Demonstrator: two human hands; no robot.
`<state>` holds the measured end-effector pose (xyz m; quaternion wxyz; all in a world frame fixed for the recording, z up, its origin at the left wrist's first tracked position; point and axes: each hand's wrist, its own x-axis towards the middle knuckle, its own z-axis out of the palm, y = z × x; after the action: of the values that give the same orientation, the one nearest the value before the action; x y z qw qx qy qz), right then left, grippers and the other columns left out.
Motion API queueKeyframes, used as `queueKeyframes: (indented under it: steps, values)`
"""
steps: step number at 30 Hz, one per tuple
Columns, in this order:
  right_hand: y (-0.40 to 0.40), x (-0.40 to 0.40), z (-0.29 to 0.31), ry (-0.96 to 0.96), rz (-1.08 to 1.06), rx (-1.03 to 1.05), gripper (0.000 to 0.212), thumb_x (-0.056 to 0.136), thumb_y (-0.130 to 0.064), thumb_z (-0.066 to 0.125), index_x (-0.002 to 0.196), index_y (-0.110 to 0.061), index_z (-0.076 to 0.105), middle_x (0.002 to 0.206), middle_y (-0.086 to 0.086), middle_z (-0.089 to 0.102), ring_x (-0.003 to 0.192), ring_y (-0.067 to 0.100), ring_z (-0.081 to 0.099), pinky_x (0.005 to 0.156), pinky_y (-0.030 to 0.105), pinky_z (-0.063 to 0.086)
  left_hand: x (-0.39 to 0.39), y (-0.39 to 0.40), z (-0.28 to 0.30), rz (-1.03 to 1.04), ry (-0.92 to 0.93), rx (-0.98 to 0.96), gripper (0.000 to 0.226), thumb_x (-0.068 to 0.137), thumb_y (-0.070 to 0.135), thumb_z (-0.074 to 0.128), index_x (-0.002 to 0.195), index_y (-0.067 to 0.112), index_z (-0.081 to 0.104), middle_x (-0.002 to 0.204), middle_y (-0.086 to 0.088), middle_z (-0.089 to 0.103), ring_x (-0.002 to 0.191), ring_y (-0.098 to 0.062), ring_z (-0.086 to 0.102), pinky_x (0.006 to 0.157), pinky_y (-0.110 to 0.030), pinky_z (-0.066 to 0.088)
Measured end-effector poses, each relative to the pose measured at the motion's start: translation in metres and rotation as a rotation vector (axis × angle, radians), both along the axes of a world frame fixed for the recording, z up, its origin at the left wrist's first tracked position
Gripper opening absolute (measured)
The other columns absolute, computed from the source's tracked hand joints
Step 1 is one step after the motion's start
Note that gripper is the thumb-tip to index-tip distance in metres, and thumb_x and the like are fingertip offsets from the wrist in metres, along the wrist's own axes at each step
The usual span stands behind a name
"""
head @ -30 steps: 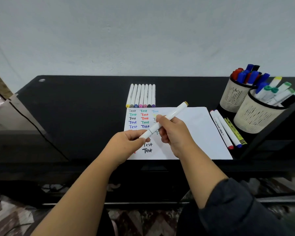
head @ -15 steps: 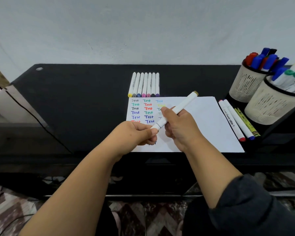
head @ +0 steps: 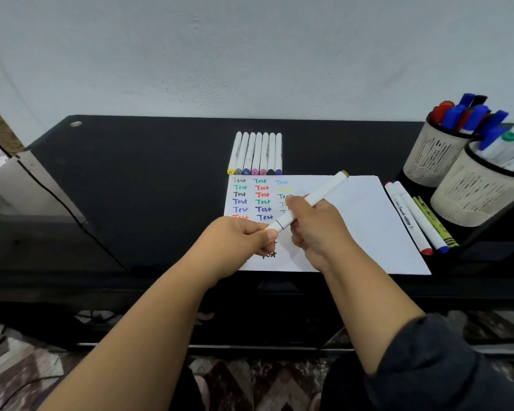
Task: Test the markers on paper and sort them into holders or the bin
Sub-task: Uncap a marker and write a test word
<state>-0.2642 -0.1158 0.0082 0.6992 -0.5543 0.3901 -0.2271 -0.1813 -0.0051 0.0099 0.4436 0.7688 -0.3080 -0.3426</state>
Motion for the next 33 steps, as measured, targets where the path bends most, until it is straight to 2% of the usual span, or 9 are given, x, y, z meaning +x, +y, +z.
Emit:
queueKeyframes:
  steps: [3,6,11,13,20,24,26,30,33]
  values:
    - [0.001,-0.003,0.005,-0.076,0.052,0.001,0.030,0.097,-0.011,0.048,0.067,-0.016,0.045,0.038,-0.013,0.044,0.042,0.008,0.025,0.047,0.023,0.022,0.005,0.003,0.003,-0.046,0.155,-0.043,0.018,0.089,0.019,0.062,0.073,0.017,0.072,0.069,0.003,0.071,0.070,-0.007,0.068,0.072,-0.020,0.050]
    - [0.003,-0.005,0.005,-0.121,0.075,-0.006,0.034,0.097,-0.010,0.048,0.064,-0.017,0.042,0.039,-0.011,0.045,0.043,0.009,0.024,0.046,0.022,0.022,0.008,0.006,0.004,-0.081,0.249,-0.044,0.020,0.088,0.018,0.061,0.071,0.014,0.072,0.072,-0.001,0.070,0.071,-0.011,0.068,0.071,-0.020,0.051]
    - [0.006,0.001,0.002,-0.063,-0.039,0.010,0.026,0.095,-0.011,0.049,0.070,-0.017,0.046,0.037,-0.014,0.045,0.036,0.005,0.027,0.041,0.020,0.023,0.003,0.004,0.002,0.008,0.035,0.014,0.015,0.088,0.025,0.064,0.076,0.023,0.073,0.068,0.008,0.071,0.064,0.003,0.063,0.074,-0.023,0.046]
    - [0.006,0.003,0.000,-0.042,-0.065,0.031,0.021,0.094,-0.011,0.049,0.073,-0.016,0.048,0.037,-0.013,0.045,0.038,0.006,0.026,0.042,0.021,0.022,0.001,0.003,0.002,0.037,-0.040,0.024,0.014,0.087,0.029,0.064,0.075,0.028,0.072,0.070,0.010,0.072,0.069,-0.001,0.061,0.076,-0.027,0.047]
    - [0.006,0.003,0.002,-0.078,-0.020,0.056,0.022,0.095,-0.012,0.050,0.073,-0.015,0.048,0.041,-0.012,0.051,0.037,0.005,0.029,0.044,0.021,0.023,0.004,0.006,0.006,0.005,0.191,-0.046,0.015,0.088,0.017,0.062,0.077,0.014,0.071,0.068,0.001,0.070,0.065,-0.008,0.066,0.074,-0.021,0.052]
    - [0.003,0.008,-0.001,-0.028,-0.099,0.080,0.015,0.093,-0.013,0.049,0.078,-0.013,0.052,0.038,-0.010,0.046,0.040,0.007,0.027,0.043,0.021,0.023,-0.001,0.003,0.005,0.047,-0.145,0.088,0.021,0.089,0.032,0.061,0.069,0.033,0.067,0.077,0.005,0.072,0.073,-0.014,0.058,0.078,-0.034,0.050]
    - [0.004,0.010,-0.002,-0.017,-0.102,0.078,0.015,0.093,-0.013,0.048,0.078,-0.013,0.052,0.037,-0.010,0.045,0.038,0.007,0.027,0.042,0.021,0.023,-0.002,0.002,0.005,0.059,-0.196,0.094,0.023,0.089,0.035,0.061,0.067,0.034,0.065,0.079,0.006,0.072,0.075,-0.017,0.058,0.077,-0.034,0.050]
    - [-0.004,0.009,-0.003,-0.098,-0.127,0.093,0.019,0.093,-0.011,0.049,0.074,-0.013,0.047,0.038,-0.008,0.043,0.034,0.005,0.025,0.038,0.019,0.020,0.008,0.012,0.007,-0.022,0.071,-0.035,0.015,0.085,0.025,0.066,0.074,0.018,0.074,0.068,0.004,0.071,0.070,-0.009,0.065,0.077,-0.024,0.054]
    - [-0.027,0.002,-0.003,-0.150,-0.237,0.119,0.025,0.091,-0.010,0.049,0.069,-0.016,0.041,0.038,-0.008,0.031,0.033,0.005,0.021,0.038,0.018,0.017,0.018,0.024,0.009,-0.012,0.210,-0.118,0.022,0.066,0.035,0.070,0.076,0.017,0.076,0.076,-0.003,0.072,0.075,-0.013,0.069,0.074,-0.020,0.054]
